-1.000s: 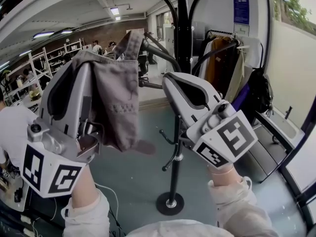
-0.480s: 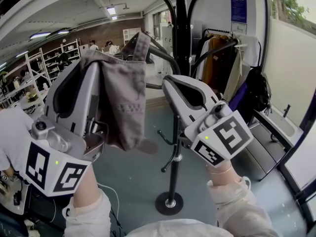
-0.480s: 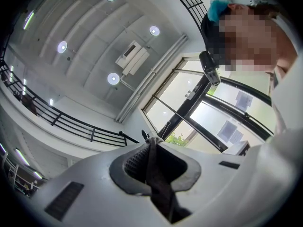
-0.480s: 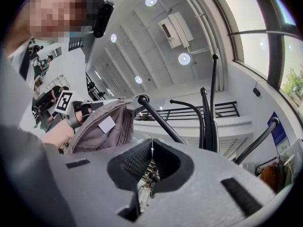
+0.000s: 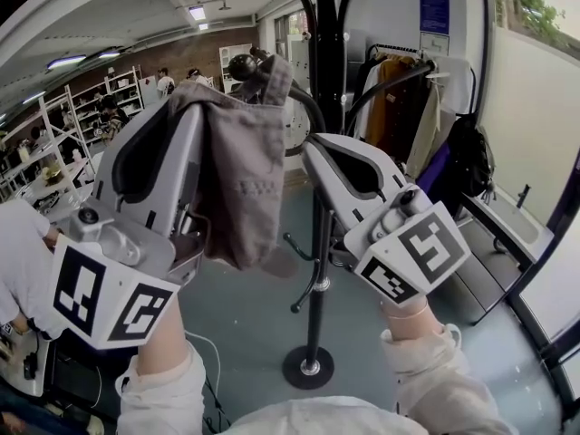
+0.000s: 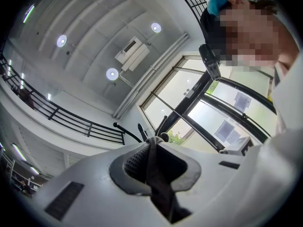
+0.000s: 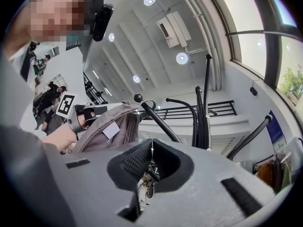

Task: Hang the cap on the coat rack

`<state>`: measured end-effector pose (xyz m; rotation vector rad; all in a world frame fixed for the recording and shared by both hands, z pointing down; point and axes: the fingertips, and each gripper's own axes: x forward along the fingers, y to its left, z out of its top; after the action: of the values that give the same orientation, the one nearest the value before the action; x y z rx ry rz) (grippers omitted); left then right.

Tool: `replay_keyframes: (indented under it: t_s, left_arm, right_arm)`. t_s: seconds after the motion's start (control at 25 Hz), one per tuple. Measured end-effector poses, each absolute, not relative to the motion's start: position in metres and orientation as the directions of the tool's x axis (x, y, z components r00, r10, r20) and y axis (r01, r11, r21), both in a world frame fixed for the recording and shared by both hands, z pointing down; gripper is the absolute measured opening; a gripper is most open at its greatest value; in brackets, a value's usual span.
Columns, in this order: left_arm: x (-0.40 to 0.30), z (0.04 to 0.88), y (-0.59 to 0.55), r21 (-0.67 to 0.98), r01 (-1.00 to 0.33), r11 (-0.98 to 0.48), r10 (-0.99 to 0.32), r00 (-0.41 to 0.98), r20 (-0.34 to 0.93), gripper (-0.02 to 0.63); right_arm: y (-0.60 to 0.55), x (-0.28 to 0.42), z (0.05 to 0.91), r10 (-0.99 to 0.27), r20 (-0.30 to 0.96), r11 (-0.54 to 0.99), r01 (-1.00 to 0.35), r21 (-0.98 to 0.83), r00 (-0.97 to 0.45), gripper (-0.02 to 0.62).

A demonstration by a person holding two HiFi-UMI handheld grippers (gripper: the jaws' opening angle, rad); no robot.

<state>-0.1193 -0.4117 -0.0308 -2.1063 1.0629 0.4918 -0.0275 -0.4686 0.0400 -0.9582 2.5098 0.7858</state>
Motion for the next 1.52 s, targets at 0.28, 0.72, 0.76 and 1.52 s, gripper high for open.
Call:
replay_keyframes:
  t_s: [0.28,0.72,0.76,1.52]
  left_arm:
    - [-0.113,-0.015,-0.431,-0.406,-0.803,-0.436,-0.563,0.595,-0.573,0.044]
    - [-0.094,0.006,-0.452,-0.386,-0.798,-0.462,-0.601,0.602,-0.525,0.044]
    - [-0.094,0.006,-0.454,-0.388,-0.796,-0.465,-0.602,0.606,-0.520,0.044]
    - [-0.072,0.028,-0.492,-0.370,-0.765,-0.527,-0.612,0.644,-0.459,0.044]
  right_arm:
    - [-0.476,-0.021,0.051,-0.516,-0.478,0.634,-0.692,0.345,-0.711,0.004]
    - [-0.478,-0.005,0.070,-0.532,-0.447,0.651,-0.685,0.326,-0.719,0.003]
    - [-0.479,-0.008,0.070,-0.534,-0.446,0.651,-0.686,0.325,-0.718,0.003]
    - [-0.500,0.008,0.088,-0.609,-0.422,0.586,-0.740,0.331,-0.671,0.003]
